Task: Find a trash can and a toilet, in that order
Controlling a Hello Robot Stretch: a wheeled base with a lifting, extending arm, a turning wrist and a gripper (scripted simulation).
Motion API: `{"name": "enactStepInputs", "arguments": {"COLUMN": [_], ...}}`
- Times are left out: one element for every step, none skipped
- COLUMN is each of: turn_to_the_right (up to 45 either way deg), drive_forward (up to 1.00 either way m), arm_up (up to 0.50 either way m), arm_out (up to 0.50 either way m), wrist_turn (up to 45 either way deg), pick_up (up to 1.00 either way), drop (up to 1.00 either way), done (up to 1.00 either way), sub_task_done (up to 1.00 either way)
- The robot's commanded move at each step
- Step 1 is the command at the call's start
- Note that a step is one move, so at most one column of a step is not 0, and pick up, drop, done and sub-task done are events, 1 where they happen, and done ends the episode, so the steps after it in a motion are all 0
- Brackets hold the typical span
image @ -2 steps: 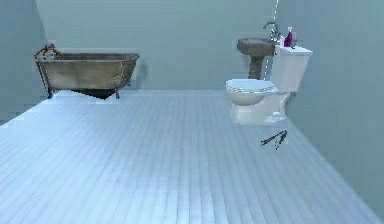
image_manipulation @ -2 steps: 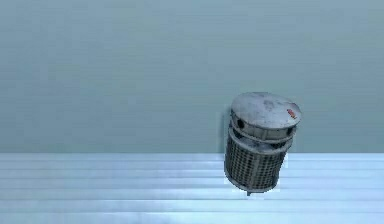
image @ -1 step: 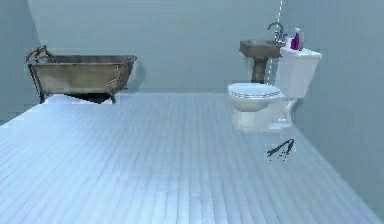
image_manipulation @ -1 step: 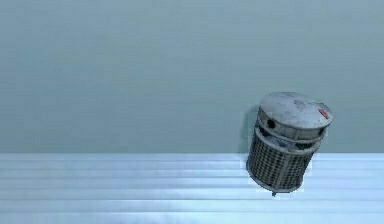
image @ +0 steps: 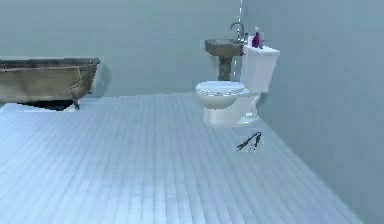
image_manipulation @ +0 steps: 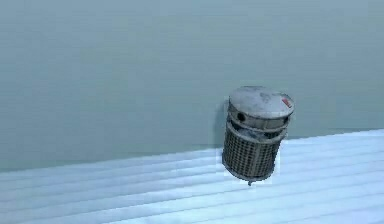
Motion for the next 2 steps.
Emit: {"name": "enactStepInputs", "arguments": {"turn_to_the_right": [0.0,0.0], "drive_forward": [1.0,0.8], "arm_up": [0.0,0.0], "arm_out": [0.0,0.0], "wrist_turn": [0.0,0.0], "pick_up": [0.0,0.0], "drop": [0.0,0.0], "done": [0.0,0.0], "sub_task_done": [0.0,0.0]}}
